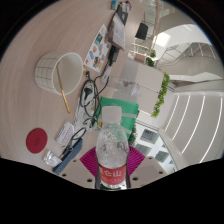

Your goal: Pour water

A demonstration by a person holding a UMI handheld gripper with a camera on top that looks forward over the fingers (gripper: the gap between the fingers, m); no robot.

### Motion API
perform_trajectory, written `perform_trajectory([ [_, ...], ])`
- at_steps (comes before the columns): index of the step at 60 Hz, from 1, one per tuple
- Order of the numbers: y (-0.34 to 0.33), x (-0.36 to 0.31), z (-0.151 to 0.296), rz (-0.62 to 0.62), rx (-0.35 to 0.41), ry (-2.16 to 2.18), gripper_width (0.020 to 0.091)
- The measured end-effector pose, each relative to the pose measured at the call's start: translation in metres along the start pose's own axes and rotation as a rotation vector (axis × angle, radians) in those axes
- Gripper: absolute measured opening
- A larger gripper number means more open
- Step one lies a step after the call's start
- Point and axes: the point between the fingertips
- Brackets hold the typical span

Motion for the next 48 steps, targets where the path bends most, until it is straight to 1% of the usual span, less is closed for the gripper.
perform_trajectory([
  [2, -0.004, 0.004, 0.002, -0.026, -0.001, -0.121, 0.0339],
  [6, 0.0, 0.003, 0.027, -0.06, 0.049, -0.302, 0.034],
  [10, -0.002, 0.004, 0.039, -0.072, 0.064, -0.4, 0.034],
  [18, -0.006, -0.002, 0.045, -0.065, 0.049, -0.442, 0.034],
  [25, -0.006, 0.0, 0.047, -0.051, 0.07, -0.403, 0.0339],
  [29, -0.007, 0.016, 0.048, -0.022, 0.1, -0.203, 0.0339],
  [32, -0.009, 0.038, 0.043, -0.001, 0.111, 0.062, 0.0342],
  [34, -0.018, 0.052, 0.038, -0.012, 0.133, 0.275, 0.0342],
  [37, -0.017, 0.085, 0.026, 0.054, 0.176, 0.562, 0.0344],
  [38, -0.017, 0.091, 0.019, 0.069, 0.178, 0.668, 0.0305],
  [39, -0.017, 0.096, 0.012, 0.087, 0.177, 0.77, 0.0346],
  [40, -0.017, 0.099, 0.005, 0.108, 0.178, 0.867, 0.035],
  [41, -0.021, 0.089, -0.003, 0.121, 0.179, 0.991, 0.0368],
  [42, -0.03, 0.088, -0.012, 0.124, 0.196, 1.094, 0.0377],
  [43, -0.024, 0.091, -0.012, 0.176, 0.215, 1.171, 0.0389],
  [48, -0.029, 0.07, -0.024, 0.328, 0.332, 1.559, 0.0431],
])
Point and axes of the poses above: the point between the fingertips, and its own axes, seen from behind it with the camera up: x to the right, z up, y forward, the way the camera looks, and after that the axes turned 8 degrees about -x, right-handed
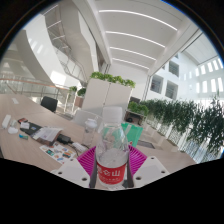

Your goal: Pour water

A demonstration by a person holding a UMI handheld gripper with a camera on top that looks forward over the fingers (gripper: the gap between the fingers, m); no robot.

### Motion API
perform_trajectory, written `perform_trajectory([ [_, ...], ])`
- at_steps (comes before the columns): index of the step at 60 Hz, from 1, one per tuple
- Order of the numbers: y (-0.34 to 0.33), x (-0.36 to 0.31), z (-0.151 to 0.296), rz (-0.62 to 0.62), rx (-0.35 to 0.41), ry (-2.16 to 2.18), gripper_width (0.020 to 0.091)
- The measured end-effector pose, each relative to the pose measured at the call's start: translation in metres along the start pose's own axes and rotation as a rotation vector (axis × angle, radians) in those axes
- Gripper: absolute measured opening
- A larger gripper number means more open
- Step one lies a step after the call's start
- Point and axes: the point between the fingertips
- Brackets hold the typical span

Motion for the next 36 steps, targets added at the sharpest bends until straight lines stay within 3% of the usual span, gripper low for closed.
perform_trajectory([
  [1, -0.004, 0.0, -0.014, 0.004, 0.028, 0.077, 0.0446],
  [14, 0.027, -0.004, -0.152, 0.083, -0.084, 0.285, 0.0459],
  [19, 0.025, -0.008, -0.166, 0.103, -0.122, 0.327, 0.0461],
  [24, 0.031, -0.014, -0.207, 0.121, -0.184, 0.282, 0.0476],
  [26, 0.027, -0.011, -0.2, 0.119, -0.135, 0.262, 0.0474],
  [36, 0.028, -0.013, -0.201, 0.114, -0.129, 0.231, 0.0507],
])
Point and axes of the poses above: the point between the fingertips, and its own axes, seen from behind it with the camera up: x to the right, z up, y forward, the way the camera looks, and after that the axes turned 8 degrees about -x, right-handed
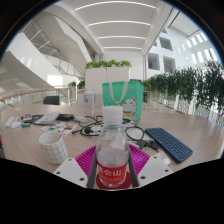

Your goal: Pour water

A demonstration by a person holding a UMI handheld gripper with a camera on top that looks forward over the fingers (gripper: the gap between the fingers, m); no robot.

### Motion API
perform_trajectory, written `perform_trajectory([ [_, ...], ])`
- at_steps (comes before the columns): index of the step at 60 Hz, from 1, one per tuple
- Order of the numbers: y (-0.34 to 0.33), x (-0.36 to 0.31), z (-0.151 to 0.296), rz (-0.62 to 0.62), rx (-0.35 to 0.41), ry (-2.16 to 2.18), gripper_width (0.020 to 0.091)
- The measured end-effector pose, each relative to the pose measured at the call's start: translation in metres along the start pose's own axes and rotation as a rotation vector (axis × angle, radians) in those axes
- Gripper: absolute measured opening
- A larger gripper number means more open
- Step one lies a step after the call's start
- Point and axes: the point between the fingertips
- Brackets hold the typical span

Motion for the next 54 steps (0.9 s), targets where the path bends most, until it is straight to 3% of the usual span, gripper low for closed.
perform_trajectory([
  [5, -0.004, 0.005, -0.01, -0.025, -0.05, 0.008, 0.0576],
  [11, -0.028, 0.001, -0.017, -0.035, -0.122, 0.041, 0.0814],
  [13, -0.041, -0.005, -0.016, -0.028, -0.122, 0.054, 0.0838],
  [20, -0.098, -0.026, -0.017, -0.036, -0.161, 0.075, 0.0827],
  [35, -0.215, -0.088, 0.009, -0.158, -0.163, 0.098, 0.0831],
  [54, -0.293, -0.148, 0.024, -0.241, -0.156, 0.13, 0.082],
])
Point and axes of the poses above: the point between the fingertips, and its own axes, seen from behind it with the camera up: x to the right, z up, y forward, the way the camera looks, and after that the axes turned 8 degrees about -x, right-handed
